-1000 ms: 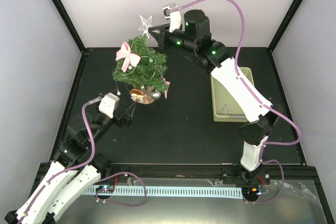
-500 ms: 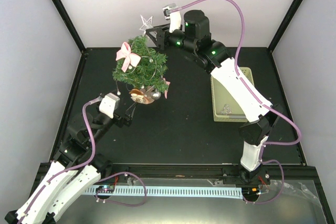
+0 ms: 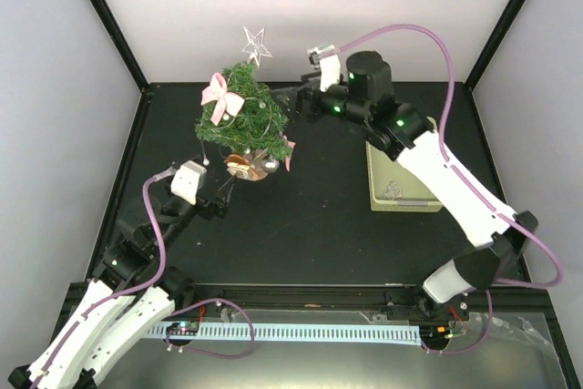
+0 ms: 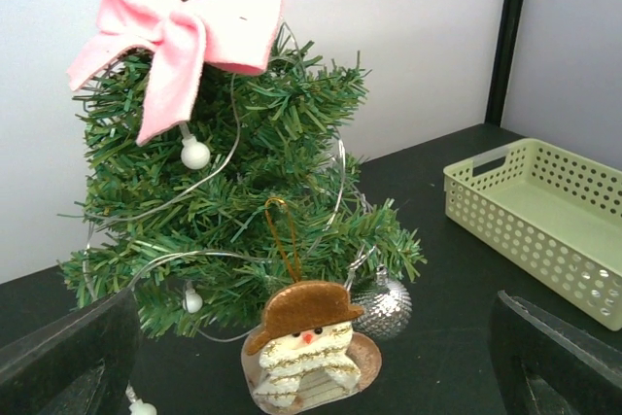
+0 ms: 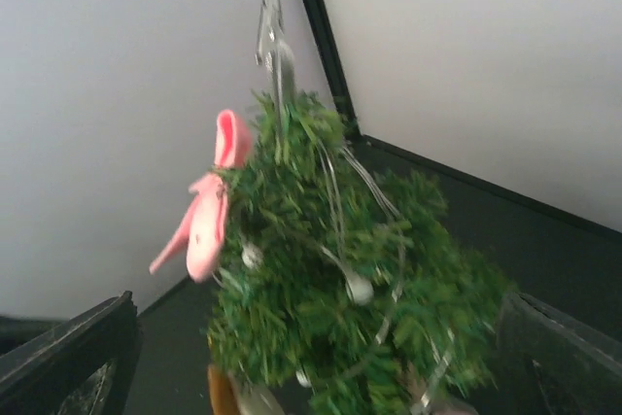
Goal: Decorate the small christmas tree
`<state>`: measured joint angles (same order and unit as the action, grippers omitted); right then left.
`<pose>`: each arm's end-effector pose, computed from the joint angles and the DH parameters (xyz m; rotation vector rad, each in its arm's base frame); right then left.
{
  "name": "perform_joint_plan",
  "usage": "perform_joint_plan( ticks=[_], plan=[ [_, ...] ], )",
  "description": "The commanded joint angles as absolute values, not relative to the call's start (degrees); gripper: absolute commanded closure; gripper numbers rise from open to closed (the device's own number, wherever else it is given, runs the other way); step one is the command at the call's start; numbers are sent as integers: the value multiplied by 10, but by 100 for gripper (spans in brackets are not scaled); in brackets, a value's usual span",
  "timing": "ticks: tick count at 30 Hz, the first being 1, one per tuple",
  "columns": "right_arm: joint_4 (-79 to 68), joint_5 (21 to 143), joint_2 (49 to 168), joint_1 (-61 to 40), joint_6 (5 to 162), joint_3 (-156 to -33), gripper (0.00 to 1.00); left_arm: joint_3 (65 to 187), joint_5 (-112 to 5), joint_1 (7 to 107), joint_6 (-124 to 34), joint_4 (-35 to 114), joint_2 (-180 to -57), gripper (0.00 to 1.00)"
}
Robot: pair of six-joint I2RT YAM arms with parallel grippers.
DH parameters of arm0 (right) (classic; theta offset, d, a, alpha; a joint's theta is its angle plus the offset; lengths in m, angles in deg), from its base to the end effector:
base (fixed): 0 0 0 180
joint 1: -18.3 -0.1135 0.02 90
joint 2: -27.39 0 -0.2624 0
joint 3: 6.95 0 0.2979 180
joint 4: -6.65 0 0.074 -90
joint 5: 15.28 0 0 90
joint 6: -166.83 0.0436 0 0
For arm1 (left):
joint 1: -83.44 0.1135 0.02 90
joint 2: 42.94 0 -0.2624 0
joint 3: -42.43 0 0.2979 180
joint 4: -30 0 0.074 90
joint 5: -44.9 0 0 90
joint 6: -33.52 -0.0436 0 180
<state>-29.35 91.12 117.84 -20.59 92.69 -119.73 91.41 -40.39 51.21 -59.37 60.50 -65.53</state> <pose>0.3115 0.2671 0.4617 -0.5867 1.8082 0.9244 0.1387 -0.0832 0.3383 0.4379 1.5931 -0.3235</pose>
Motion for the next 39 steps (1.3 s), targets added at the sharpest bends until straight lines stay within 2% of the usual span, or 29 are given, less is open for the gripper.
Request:
perform_joint_plan(
  ticks=[1,7,13,16,20,23,27,31,35,39],
  plan=[
    [-279,845,1085,-195,894,-1112,0,920,-371,516,-591,612,-654,1],
    [-305,735,1005,-111,912,-993,0,926,-350,515,-584,621,-654,1],
    [-427,644,1043,-30,882,-988,0,919,-369,516,-587,616,-652,1],
    [-480,588,1084,-4,864,-993,6,919,-371,516,-587,616,-650,1],
    [-545,547,1146,33,853,-1006,20,915,-376,515,-587,612,-646,1],
    [-593,571,1188,57,873,-1014,31,914,-381,515,-587,612,-645,1],
    [-609,630,1225,71,914,-977,36,914,-385,516,-587,612,-639,1],
    [-596,664,1247,78,960,-929,36,911,-388,516,-588,609,-634,1],
    [-562,698,1253,80,1020,-891,29,911,-392,516,-587,609,-627,1],
    [-521,741,1248,79,1091,-856,28,907,-391,515,-587,607,-620,1]
  ],
)
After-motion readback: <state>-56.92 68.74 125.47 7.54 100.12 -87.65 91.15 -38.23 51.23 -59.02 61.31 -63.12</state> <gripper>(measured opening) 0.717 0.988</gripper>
